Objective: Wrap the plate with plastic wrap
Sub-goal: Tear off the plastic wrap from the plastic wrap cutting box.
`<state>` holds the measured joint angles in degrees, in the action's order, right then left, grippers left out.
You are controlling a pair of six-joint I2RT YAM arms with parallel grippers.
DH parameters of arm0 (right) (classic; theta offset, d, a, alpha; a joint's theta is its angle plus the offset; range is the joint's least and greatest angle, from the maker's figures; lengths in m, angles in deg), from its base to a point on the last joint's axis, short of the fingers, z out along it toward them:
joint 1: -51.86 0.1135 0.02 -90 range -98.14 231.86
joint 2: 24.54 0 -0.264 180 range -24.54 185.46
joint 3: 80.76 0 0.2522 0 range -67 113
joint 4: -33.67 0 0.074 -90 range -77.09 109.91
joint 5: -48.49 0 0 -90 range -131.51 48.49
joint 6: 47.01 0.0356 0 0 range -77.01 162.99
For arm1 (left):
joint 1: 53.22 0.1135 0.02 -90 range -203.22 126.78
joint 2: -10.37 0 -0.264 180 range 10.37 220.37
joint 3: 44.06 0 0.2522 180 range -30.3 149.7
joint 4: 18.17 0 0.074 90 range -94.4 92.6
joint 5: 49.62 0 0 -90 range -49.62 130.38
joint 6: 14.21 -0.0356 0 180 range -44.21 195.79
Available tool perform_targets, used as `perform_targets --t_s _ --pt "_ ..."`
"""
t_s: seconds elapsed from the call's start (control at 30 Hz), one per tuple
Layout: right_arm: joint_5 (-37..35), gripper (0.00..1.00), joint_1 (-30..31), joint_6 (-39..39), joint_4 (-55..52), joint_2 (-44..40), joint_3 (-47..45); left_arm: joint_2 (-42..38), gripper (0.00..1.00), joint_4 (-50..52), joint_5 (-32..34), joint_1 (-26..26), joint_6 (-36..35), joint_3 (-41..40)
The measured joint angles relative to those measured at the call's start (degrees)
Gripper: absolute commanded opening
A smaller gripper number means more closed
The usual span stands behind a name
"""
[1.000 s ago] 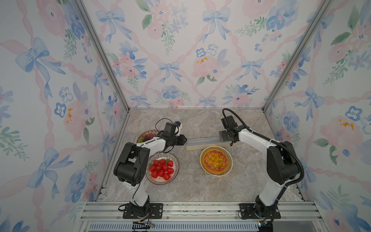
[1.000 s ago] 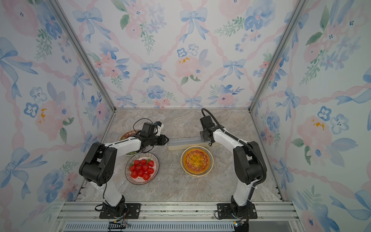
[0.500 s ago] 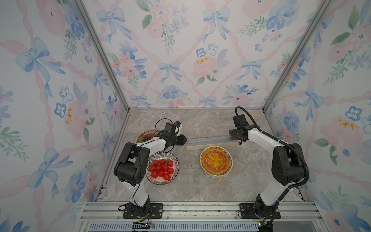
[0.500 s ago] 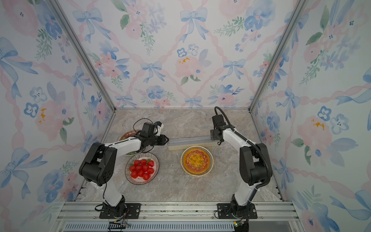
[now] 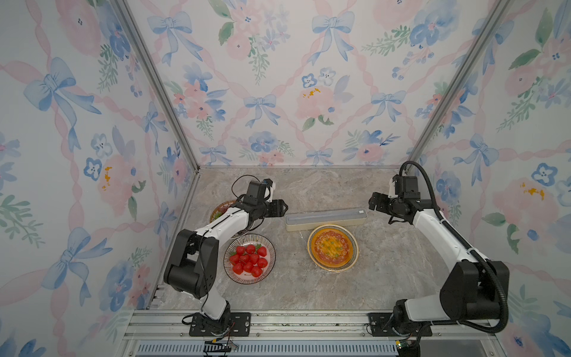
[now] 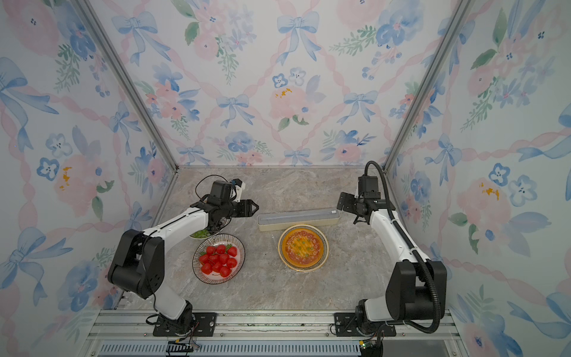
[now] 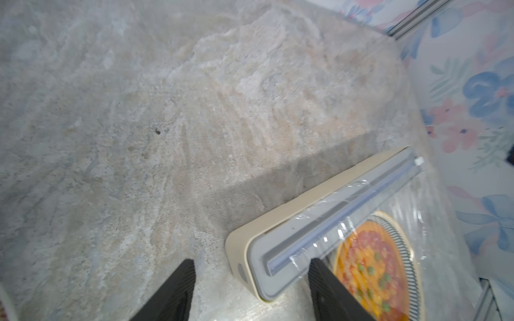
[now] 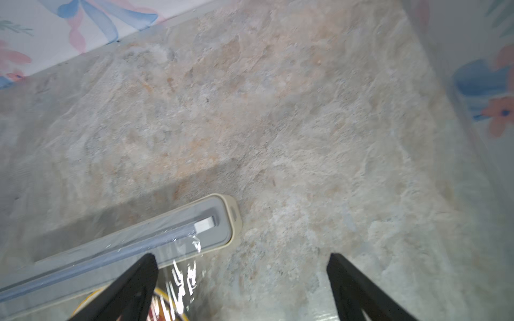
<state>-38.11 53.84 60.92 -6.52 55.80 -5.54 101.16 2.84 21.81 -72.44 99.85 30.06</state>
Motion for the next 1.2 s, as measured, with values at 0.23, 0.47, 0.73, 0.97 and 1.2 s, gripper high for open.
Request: perform_targets --t_s 0.23,0.47,0.73,0.97,1.2 --pt "14.78 0.97 -0.22 6.78 3.67 -0.28 -9.99 -5.7 0.75 0.15 -2.4 -6.1 4.66 -9.57" --pt "21.55 0.97 -0.44 11.87 11.85 5.77 -10.25 -1.84 0.8 -1.49 -4.09 -8.9 7.72 -11.39" --pt "24.46 0.97 -0.98 15.06 17.75 13.03 -8.59 5.66 0.85 -8.04 -6.78 -8.52 9.29 -8.46" --pt "26.64 0.97 -3.8 16.57 22.27 19.23 -4.68 13.0 0.85 -10.67 -8.33 -5.46 8.96 0.52" --pt "27.43 0.97 -4.68 17.22 26.1 22.71 -1.81 18.03 0.83 -11.93 -8.33 -2.6 7.45 6.32"
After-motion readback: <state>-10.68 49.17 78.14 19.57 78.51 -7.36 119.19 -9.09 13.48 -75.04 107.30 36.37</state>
